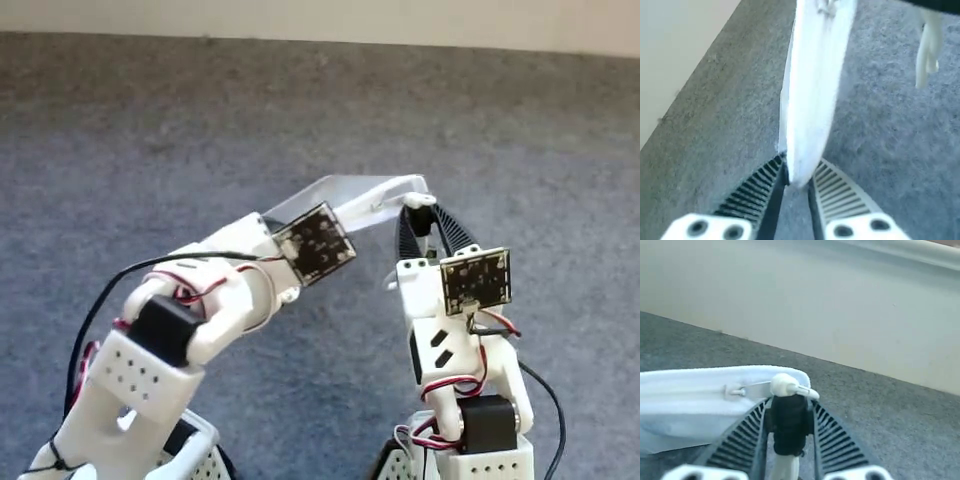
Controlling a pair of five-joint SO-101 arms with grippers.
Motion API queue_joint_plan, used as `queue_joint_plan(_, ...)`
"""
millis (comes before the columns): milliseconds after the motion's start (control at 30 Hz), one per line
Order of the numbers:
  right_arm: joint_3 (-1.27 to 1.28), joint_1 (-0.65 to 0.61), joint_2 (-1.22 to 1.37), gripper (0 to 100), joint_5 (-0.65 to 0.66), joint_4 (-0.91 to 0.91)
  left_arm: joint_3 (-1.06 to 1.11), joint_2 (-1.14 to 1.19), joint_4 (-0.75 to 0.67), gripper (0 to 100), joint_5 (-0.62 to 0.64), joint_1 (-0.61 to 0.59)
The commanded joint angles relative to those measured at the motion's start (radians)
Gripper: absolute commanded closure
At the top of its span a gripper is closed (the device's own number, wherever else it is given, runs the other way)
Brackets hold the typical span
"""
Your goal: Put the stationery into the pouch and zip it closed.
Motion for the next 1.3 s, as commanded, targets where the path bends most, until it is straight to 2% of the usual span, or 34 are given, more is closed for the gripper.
queue_joint_plan(0,-0.021,0.056,0.004,99.5,-0.009,-0.025,0.002,-0.139,0.104,100,-0.043,-0.085)
queue_joint_plan(433,-0.021,0.056,0.004,99.5,-0.008,-0.025,0.005,-0.380,0.264,100,-0.081,-0.302)
queue_joint_plan(667,-0.021,0.056,0.004,99.5,-0.006,-0.022,0.007,-0.487,0.336,100,-0.077,-0.311)
queue_joint_plan(900,-0.021,0.051,-0.004,99.0,-0.008,-0.019,0.137,-0.516,0.316,100,-0.075,-0.311)
queue_joint_plan(1033,-0.022,0.045,-0.004,87.5,-0.009,0.024,0.176,-0.518,0.279,100,-0.046,-0.311)
queue_joint_plan(1133,-0.022,-0.012,-0.004,78.5,-0.009,0.067,0.174,-0.518,0.276,100,-0.038,-0.311)
queue_joint_plan(1267,-0.022,-0.067,-0.004,76.7,-0.008,0.094,0.174,-0.518,0.275,100,-0.003,-0.312)
